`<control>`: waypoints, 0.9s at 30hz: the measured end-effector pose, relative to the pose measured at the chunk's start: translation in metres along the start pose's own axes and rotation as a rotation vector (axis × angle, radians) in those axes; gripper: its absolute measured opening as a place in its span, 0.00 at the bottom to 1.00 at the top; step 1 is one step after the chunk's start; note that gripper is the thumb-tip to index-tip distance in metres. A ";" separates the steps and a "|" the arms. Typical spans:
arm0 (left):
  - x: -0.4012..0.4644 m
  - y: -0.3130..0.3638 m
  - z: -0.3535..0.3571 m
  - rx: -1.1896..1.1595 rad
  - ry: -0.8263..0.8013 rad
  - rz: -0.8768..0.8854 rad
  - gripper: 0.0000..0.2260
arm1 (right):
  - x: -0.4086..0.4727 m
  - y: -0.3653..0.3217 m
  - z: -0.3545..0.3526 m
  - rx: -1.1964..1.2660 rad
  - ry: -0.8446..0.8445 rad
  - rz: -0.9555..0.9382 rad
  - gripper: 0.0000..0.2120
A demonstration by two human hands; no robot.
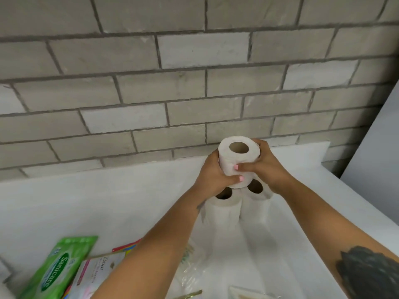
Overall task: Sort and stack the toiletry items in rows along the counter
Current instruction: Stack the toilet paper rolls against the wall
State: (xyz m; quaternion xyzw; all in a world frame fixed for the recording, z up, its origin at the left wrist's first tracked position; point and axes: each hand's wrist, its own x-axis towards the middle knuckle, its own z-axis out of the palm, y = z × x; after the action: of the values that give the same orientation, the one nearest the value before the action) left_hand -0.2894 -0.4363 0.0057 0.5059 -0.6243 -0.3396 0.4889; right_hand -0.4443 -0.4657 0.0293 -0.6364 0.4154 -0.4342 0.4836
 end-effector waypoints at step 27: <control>-0.040 0.004 -0.016 0.248 0.065 -0.195 0.43 | -0.048 -0.001 0.009 -0.094 0.107 0.091 0.44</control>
State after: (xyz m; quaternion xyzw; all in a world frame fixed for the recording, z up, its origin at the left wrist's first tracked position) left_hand -0.2752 -0.3954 0.0034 0.6312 -0.5931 -0.2894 0.4075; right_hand -0.4487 -0.4172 0.0215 -0.6149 0.4889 -0.4252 0.4496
